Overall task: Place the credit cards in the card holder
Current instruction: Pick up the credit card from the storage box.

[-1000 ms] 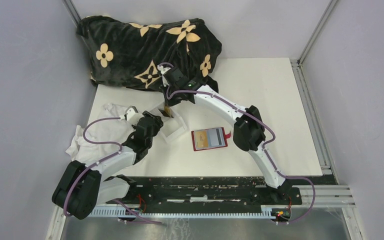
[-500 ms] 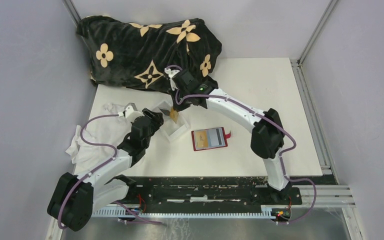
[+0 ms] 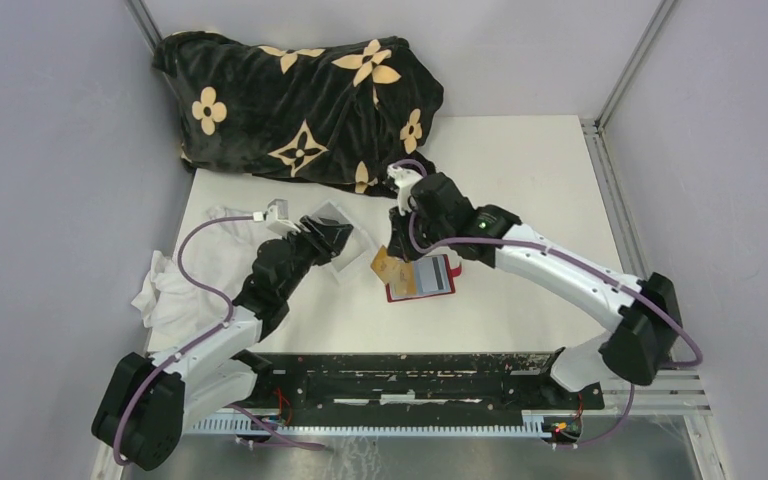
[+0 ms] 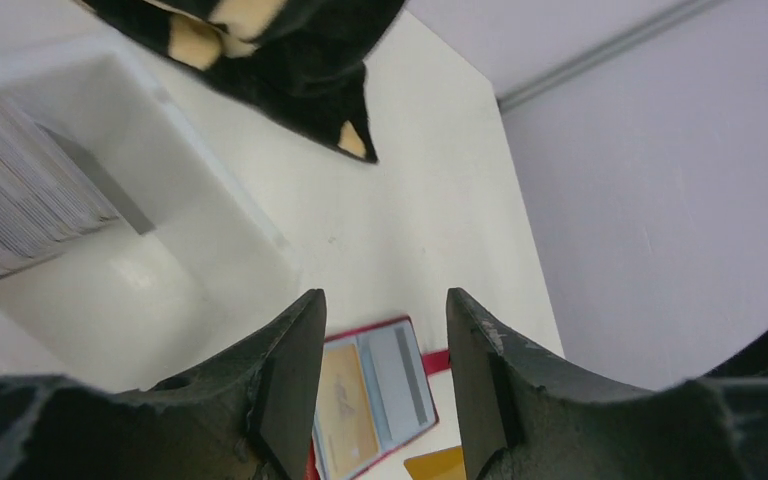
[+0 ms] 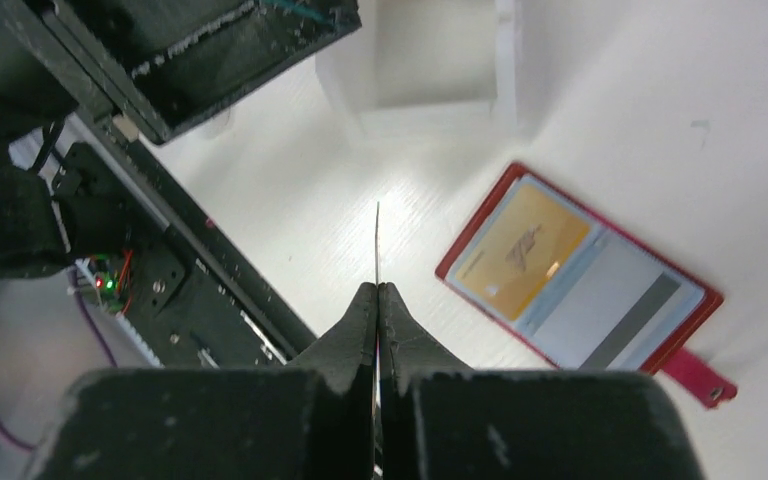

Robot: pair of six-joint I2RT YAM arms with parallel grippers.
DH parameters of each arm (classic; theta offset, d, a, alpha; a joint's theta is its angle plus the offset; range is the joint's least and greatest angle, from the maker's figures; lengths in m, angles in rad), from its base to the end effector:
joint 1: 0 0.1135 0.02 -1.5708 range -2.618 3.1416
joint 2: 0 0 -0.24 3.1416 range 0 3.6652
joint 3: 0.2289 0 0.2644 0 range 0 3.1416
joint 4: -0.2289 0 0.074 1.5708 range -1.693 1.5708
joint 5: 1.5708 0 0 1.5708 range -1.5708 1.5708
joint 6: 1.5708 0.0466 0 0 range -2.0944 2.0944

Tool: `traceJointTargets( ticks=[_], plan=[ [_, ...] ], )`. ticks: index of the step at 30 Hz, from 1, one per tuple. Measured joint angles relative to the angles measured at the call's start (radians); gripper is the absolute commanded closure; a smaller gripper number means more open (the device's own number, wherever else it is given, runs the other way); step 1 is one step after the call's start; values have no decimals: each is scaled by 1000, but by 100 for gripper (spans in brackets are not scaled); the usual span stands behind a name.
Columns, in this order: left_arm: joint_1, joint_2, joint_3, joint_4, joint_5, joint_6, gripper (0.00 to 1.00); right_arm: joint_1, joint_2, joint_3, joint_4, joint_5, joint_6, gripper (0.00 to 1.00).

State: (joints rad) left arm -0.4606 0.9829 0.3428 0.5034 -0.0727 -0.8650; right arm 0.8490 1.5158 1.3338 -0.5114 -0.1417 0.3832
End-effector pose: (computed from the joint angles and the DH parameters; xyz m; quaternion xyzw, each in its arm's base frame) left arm 0.2242 -0.1075 0.1911 -0.1747 0.7331 -0.3825 0.5345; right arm 0.2351 0.2771 0.2887 -0.2377 0.8717 0.2971 0.3088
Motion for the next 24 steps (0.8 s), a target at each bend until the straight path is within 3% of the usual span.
traceJointTargets(
  ticks=[11, 24],
  plan=[
    [-98, 31, -35, 156, 356, 99, 44, -14, -264, -282, 56, -127, 93, 99],
    [-164, 56, -46, 204, 551, 180, 44, -69, -355, -383, 116, -243, 163, 99]
  ],
)
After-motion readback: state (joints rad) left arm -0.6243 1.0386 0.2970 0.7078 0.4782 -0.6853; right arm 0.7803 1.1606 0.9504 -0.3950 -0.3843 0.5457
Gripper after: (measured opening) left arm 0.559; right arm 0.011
